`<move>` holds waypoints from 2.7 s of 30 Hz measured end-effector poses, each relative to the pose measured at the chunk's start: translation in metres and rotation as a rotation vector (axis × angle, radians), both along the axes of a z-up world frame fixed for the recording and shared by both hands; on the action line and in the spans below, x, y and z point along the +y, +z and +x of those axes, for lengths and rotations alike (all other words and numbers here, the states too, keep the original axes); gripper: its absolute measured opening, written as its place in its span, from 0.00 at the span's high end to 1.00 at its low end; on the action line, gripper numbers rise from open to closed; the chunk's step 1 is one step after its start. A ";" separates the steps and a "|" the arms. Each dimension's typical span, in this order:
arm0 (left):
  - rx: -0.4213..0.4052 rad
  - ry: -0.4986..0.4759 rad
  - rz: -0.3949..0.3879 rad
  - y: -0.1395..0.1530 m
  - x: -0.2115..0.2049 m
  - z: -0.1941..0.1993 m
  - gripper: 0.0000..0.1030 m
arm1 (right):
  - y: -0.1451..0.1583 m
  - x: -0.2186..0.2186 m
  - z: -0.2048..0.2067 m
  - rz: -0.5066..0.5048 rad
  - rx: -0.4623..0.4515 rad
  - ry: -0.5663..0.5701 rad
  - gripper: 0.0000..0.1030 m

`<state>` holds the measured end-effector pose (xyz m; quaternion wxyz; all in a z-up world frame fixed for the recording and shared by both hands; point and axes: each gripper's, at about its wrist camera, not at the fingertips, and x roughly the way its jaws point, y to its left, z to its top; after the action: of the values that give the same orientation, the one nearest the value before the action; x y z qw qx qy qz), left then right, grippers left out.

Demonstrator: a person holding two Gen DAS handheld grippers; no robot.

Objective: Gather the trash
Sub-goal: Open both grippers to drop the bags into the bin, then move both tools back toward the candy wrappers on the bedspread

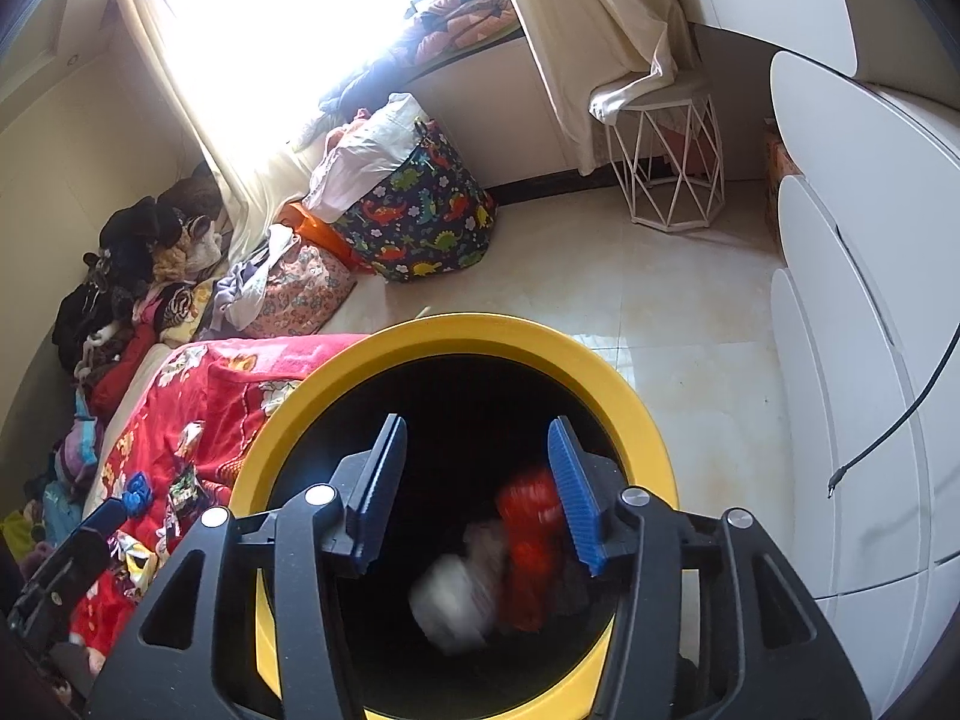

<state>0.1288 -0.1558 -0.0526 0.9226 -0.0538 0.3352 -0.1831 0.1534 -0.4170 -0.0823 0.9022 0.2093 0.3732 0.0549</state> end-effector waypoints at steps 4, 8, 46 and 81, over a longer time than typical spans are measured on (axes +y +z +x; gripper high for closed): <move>-0.033 0.050 0.008 0.007 0.012 -0.002 0.11 | 0.009 0.013 -0.002 -0.016 -0.028 0.032 0.50; -0.063 0.089 0.010 0.013 0.024 -0.005 0.11 | 0.021 0.028 -0.005 -0.026 -0.063 0.073 0.48; -0.186 0.441 0.001 0.049 0.161 -0.032 0.11 | 0.057 0.191 -0.030 -0.078 -0.163 0.466 0.38; 0.187 0.554 -0.081 -0.025 0.255 -0.025 0.38 | -0.001 0.315 -0.046 -0.120 0.016 0.854 0.48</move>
<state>0.1040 0.0988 -0.0775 0.8997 -0.1968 0.3835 0.0684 0.1079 -0.1019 -0.0835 0.8060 -0.0165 0.4359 0.4000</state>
